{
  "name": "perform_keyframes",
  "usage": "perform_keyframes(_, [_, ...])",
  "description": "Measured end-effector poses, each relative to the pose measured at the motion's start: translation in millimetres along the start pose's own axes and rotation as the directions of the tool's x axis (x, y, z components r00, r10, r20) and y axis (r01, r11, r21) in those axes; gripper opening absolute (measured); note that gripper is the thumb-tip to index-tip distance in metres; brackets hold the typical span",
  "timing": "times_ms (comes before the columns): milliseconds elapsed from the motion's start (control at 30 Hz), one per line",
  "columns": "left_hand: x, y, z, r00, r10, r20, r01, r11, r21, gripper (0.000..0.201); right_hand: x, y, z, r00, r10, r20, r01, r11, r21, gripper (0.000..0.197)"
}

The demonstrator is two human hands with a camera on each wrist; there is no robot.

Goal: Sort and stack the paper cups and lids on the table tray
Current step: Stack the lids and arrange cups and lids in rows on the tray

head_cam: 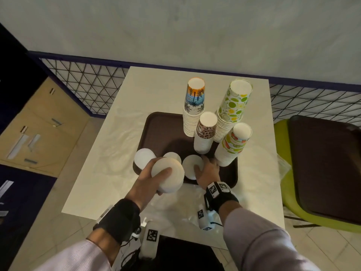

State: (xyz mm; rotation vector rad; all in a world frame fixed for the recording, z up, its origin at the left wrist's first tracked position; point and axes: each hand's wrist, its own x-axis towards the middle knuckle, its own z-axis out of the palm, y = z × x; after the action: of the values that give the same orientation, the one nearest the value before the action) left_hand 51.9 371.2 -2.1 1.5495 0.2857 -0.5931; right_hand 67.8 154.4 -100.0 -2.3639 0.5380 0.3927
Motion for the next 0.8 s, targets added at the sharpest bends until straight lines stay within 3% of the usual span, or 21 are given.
perform_keyframes(233, [-2.6,1.5,16.0,0.999,0.037,-0.017,-0.036,0.998,0.042,0.044,-20.1,-2.7,-14.8,0.991,-0.050,-0.124,0.050,0.999,-0.001,0.049])
perform_keyframes(333, [-2.5,-0.8,24.1,0.999,0.050,-0.003,-0.050,0.993,0.106,0.057,-42.6,5.4,-30.7,0.971,-0.075,-0.228,0.110,0.983,0.144,0.031])
perform_keyframes(400, [-0.5,-3.1,33.1,0.997,0.063,0.035,-0.068,0.986,0.152,0.065,-59.5,11.0,-43.6,0.986,-0.054,-0.158,0.101,0.946,0.308,0.025])
perform_keyframes(500, [5.5,-4.6,54.2,0.992,0.072,0.100,-0.090,0.980,0.180,0.049,-79.8,14.5,-54.0,0.992,-0.037,0.124,-0.057,0.735,0.676,0.034])
perform_keyframes(567, [10.0,-4.9,71.2,0.987,0.066,0.144,-0.091,0.980,0.178,0.043,-84.2,17.8,-56.1,0.969,-0.050,0.242,-0.170,0.578,0.798,0.041])
perform_keyframes(667, [17.3,-5.0,94.8,0.983,0.065,0.169,-0.091,0.985,0.149,0.039,-85.3,21.3,-60.4,0.953,-0.045,0.300,-0.251,0.440,0.862,0.036])
perform_keyframes(800, [26.2,-8.1,117.2,0.983,0.044,0.178,-0.070,0.987,0.142,0.038,-82.7,27.6,-62.0,0.969,-0.009,0.247,-0.228,0.356,0.906,0.042])
